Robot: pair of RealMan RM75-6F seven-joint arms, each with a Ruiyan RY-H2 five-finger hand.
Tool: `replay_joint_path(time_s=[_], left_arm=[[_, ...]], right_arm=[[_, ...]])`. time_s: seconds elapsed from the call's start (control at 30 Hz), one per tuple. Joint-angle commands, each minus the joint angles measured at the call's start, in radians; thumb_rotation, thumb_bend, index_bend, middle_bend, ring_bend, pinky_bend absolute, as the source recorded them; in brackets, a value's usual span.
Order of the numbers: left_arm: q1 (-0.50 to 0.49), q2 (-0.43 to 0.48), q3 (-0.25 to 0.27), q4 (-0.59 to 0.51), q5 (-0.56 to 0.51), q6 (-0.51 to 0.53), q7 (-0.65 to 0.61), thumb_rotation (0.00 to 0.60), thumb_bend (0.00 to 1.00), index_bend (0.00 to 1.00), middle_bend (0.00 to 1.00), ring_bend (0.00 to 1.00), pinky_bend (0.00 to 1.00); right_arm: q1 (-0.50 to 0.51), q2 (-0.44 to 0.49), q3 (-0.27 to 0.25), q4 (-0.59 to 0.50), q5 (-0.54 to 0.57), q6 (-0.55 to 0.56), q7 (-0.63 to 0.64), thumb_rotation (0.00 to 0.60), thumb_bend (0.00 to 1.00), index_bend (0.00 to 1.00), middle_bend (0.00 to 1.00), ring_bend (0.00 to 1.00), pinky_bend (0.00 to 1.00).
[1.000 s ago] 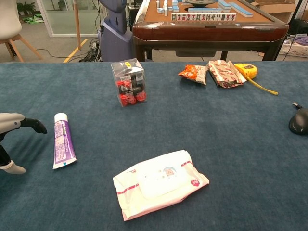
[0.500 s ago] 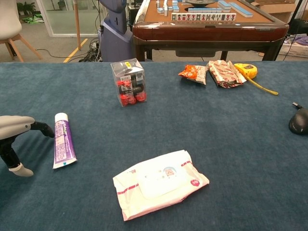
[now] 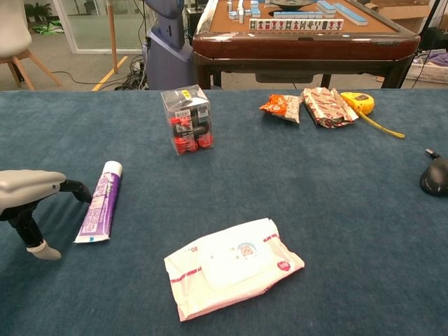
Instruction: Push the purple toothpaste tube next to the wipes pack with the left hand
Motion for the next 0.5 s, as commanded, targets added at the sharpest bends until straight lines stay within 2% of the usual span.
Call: replay_joint_path(time_s=[0.03,0.5], left_arm=[[-0.007,-0.005,0.003,-0.008,-0.005,0.007,0.01,0.599,0.0,0.19,0.17,0.07,0.08],[-0.041,-0.062,0.007,-0.005,-0.017,0.023,0.036,0.6,0.0,0.19,0.19,0.09,0.09]], right_arm=[[-0.004,0.003,0.001,-0.001,-0.002,0.007,0.007,0.6,0.0,0.3,0.43,0.3,0.36],[-0.023,0.012,0.005,0.006,-0.006,0.036,0.041,0.6,0.0,0.3,0.43,0.3,0.36]])
